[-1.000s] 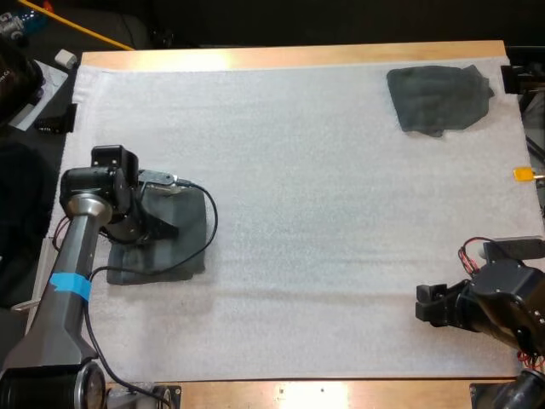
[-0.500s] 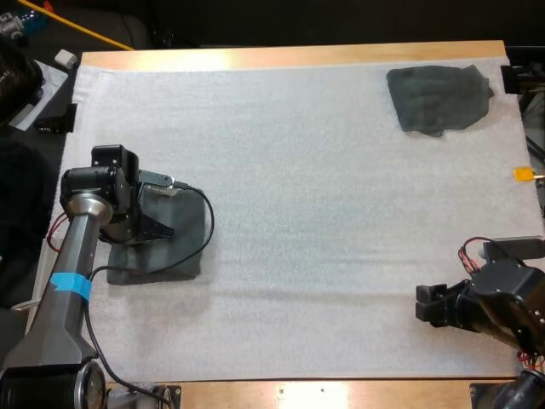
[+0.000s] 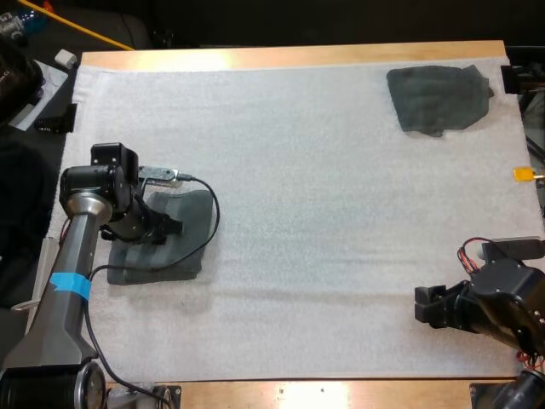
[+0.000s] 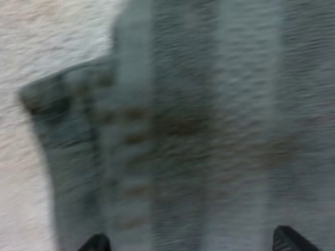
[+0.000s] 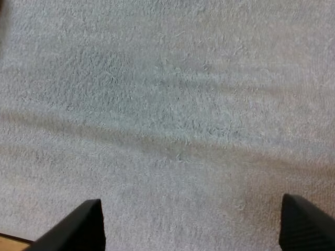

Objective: Pick towel from pile, fold and stack

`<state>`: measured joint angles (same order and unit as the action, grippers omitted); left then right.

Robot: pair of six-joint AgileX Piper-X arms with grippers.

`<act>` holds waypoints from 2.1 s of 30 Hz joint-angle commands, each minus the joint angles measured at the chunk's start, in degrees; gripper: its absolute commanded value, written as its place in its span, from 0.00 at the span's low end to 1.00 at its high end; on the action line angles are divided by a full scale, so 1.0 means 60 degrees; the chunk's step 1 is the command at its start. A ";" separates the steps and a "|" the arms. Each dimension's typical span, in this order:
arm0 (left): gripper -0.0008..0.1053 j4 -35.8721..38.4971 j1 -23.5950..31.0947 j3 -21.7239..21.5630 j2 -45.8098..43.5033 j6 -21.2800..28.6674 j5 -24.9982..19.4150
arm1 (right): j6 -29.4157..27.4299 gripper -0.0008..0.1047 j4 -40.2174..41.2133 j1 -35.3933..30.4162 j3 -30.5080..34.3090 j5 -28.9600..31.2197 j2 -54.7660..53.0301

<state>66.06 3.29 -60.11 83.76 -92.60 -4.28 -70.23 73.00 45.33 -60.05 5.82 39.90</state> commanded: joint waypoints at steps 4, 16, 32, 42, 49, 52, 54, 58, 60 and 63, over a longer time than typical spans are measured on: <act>0.57 -0.0415 0.0045 0.0210 -0.0154 -0.0284 0.1202 | -0.0011 0.64 0.0085 0.0038 -0.0045 -0.0009 -0.0065; 0.57 -0.1567 0.0578 0.1184 0.0513 -0.0642 0.1450 | 0.0019 0.64 0.0070 0.0013 -0.0054 -0.0045 -0.0058; 0.57 -0.1400 0.0561 0.0977 0.0963 -0.0731 0.2168 | 0.0061 0.64 0.0056 -0.0002 -0.0043 -0.0027 -0.0028; 0.57 -0.1542 0.0555 0.0172 0.0413 -0.0734 0.2225 | 0.0046 0.64 -0.0019 -0.0007 -0.0038 -0.0034 -0.0014; 0.57 -0.2737 0.0467 0.0145 0.0368 -0.1084 0.2088 | 0.0025 0.64 -0.0020 0.0009 -0.0032 -0.0028 -0.0013; 0.57 -0.3016 0.0396 0.0153 0.0490 -0.1173 0.1944 | 0.0017 0.64 -0.0020 0.0012 -0.0053 -0.0046 -0.0013; 0.57 -0.3096 0.0366 0.0167 0.0733 -0.1179 0.1876 | 0.0030 0.64 0.0011 0.0002 -0.0058 -0.0042 -0.0031; 0.57 -0.3143 0.0350 0.0166 0.1269 -0.1190 0.1881 | 0.0042 0.64 -0.0002 -0.0007 -0.0053 -0.0027 -0.0019; 0.57 -0.3091 0.0340 0.0162 0.1599 -0.1174 0.1917 | 0.0064 0.64 0.0001 0.0008 -0.0050 -0.0056 -0.0021; 0.57 -0.3119 0.0370 0.0153 0.2064 -0.1182 0.1961 | 0.0053 0.64 0.0001 0.0012 -0.0049 -0.0032 -0.0036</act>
<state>47.49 5.82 -59.23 94.12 -99.00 7.75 -69.90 73.00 45.33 -60.05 5.54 39.90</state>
